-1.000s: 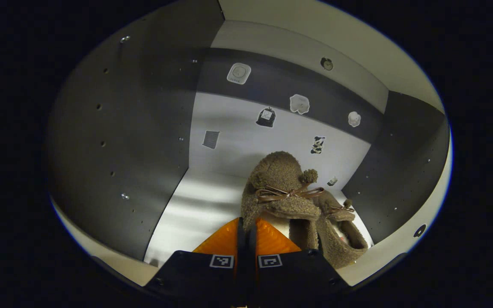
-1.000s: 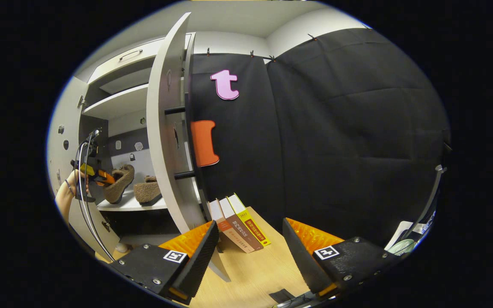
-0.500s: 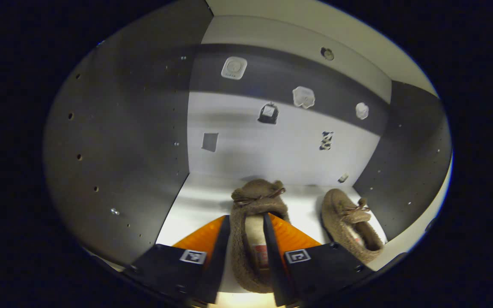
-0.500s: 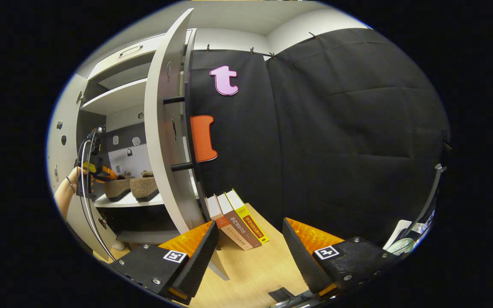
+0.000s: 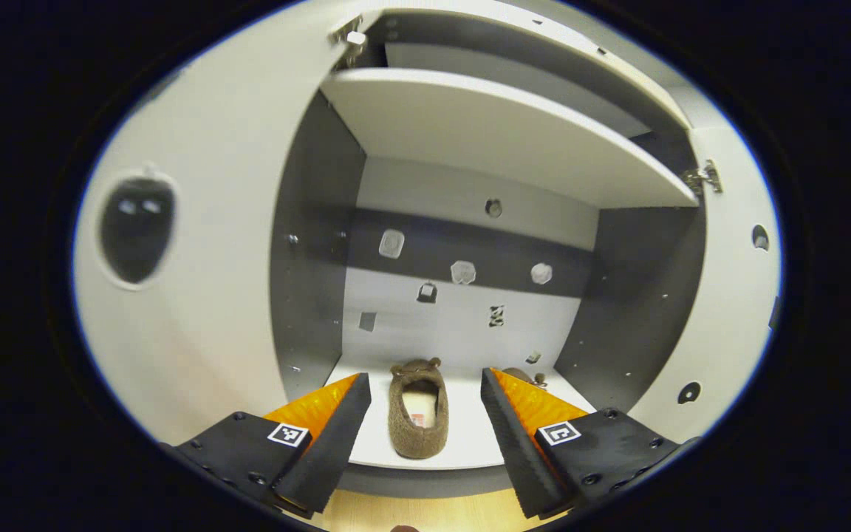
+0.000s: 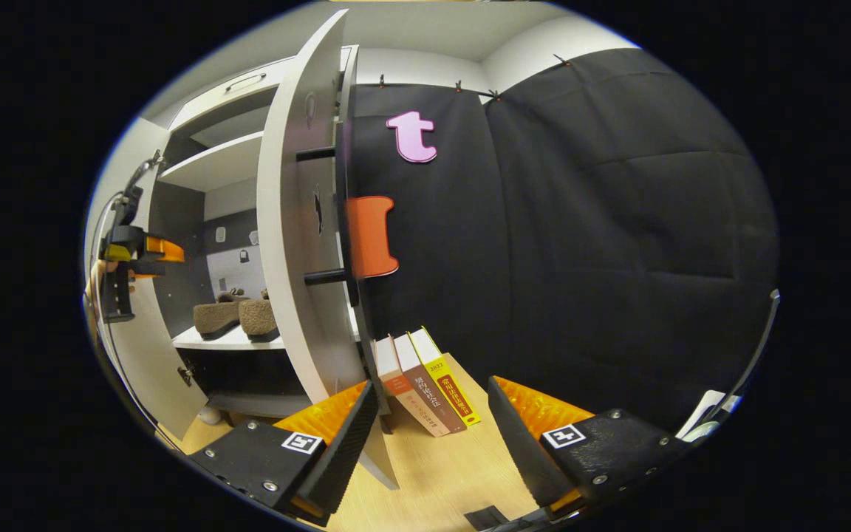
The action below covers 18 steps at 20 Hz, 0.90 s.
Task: Grab one shoe with the right hand and put it into the shoe cabinet, grab the other shoe with the left hand and put it into the shoe cabinet; then close the right door with the right hand and the left door with the left hand.
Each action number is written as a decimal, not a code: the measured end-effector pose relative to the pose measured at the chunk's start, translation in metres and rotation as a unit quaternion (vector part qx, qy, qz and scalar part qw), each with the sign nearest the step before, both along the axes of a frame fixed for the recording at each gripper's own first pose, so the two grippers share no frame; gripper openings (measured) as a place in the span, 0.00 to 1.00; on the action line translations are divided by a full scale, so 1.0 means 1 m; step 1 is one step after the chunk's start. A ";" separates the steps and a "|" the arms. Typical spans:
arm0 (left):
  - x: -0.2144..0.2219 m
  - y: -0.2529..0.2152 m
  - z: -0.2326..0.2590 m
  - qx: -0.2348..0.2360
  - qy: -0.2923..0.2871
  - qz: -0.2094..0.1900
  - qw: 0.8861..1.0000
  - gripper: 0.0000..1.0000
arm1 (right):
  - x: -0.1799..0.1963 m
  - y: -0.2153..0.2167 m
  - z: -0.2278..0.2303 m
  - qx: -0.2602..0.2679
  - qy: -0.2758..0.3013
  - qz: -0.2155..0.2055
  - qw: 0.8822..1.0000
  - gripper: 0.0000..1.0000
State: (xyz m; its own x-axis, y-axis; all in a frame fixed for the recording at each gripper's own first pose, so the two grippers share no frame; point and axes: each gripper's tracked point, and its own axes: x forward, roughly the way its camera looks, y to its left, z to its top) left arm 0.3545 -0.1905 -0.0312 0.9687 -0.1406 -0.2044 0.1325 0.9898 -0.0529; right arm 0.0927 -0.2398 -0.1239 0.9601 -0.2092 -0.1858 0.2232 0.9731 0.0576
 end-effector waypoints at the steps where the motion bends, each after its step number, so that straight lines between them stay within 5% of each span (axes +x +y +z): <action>1: -0.022 -0.001 0.012 0.002 -0.021 -0.002 1.000 0.99 | 0.003 0.001 -0.001 0.000 -0.001 0.010 1.000 0.93; 9: -0.183 0.004 0.035 0.011 -0.081 -0.003 0.997 0.96 | 0.019 0.012 -0.012 0.015 0.001 0.080 0.997 0.92; 12: -0.219 0.024 0.032 0.033 -0.087 0.012 0.996 0.97 | 0.020 0.017 -0.011 0.018 -0.004 0.093 0.995 0.99; 16: -0.250 0.056 0.030 0.031 -0.094 0.043 0.994 0.95 | 0.021 0.026 -0.008 -0.006 -0.009 0.107 0.994 0.91; 17: -0.253 0.064 0.028 0.026 -0.092 0.048 0.994 0.94 | 0.022 0.030 -0.008 -0.011 -0.010 0.110 0.994 0.99; 18: -0.256 0.073 0.027 0.026 -0.089 0.056 0.994 0.97 | 0.023 0.037 -0.009 -0.011 -0.010 0.116 0.993 0.91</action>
